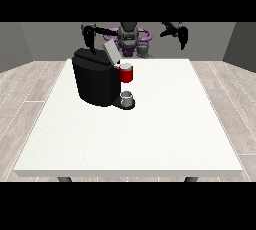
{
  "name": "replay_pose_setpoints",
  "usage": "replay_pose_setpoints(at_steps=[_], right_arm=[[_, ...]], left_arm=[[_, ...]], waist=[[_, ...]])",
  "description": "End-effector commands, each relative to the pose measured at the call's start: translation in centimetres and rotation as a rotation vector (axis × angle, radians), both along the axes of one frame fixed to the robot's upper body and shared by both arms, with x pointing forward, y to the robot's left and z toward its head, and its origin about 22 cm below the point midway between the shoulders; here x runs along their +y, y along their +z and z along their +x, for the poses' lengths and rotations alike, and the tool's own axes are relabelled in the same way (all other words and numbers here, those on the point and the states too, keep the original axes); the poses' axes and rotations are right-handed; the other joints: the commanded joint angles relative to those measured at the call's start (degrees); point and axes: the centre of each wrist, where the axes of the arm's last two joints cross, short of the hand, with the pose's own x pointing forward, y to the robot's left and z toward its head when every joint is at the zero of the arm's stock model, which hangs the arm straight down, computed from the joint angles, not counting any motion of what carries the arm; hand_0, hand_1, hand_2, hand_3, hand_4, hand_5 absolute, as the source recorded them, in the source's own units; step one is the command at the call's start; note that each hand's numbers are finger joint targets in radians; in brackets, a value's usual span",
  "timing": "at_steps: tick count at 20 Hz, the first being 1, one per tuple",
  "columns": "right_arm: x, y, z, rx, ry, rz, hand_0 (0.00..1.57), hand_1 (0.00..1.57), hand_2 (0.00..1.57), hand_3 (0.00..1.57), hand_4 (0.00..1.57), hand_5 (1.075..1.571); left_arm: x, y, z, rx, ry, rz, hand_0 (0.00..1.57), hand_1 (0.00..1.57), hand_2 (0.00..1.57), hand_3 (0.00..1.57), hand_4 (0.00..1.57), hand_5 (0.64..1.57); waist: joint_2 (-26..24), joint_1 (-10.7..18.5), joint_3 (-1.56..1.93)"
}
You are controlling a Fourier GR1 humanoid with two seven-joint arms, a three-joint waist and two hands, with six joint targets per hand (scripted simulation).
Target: Insert the coffee pod into the coffee machine and close the lid
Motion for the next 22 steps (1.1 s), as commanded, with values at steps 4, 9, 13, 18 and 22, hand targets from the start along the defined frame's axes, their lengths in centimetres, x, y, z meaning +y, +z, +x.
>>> replay_pose_setpoints(at_steps=[4,9,13,18,22], right_arm=[[1.9,2.4,2.2,-0.005,0.077,0.002,0.0,0.0,0.0,0.0,0.0,1.571],[2.0,-0.1,1.5,-0.035,0.103,-0.05,0.0,0.0,0.0,0.0,0.0,1.571],[3.2,2.4,2.9,-0.032,0.129,-0.04,0.0,0.0,0.0,0.0,0.0,1.571],[3.2,3.2,3.7,-0.105,0.142,-0.079,0.0,0.0,0.0,0.0,0.16,1.571],[2.3,7.3,5.4,-0.186,0.118,-0.113,0.0,0.0,0.0,0.0,0.16,1.571]], left_arm=[[-0.9,2.1,-0.6,-0.015,0.038,-0.006,0.0,0.0,0.0,0.0,0.38,1.571],[2.5,3.6,-1.2,-0.047,0.052,0.028,0.0,0.0,0.0,0.0,0.32,1.571],[2.4,1.8,-2.7,-0.043,0.082,0.046,0.0,0.0,0.0,0.0,0.35,1.571],[1.1,2.1,-2.4,-0.078,0.08,0.044,0.0,0.0,0.0,0.0,0.34,1.571],[-0.8,5.0,-1.3,-0.098,0.016,0.03,0.0,0.0,0.0,0.0,0.36,1.571]], waist=[[2.25,-1.03,-0.01],[4.39,-1.21,-0.01],[4.83,-1.16,-0.02],[8.12,-0.45,-0.01],[9.8,3.35,0.02]])
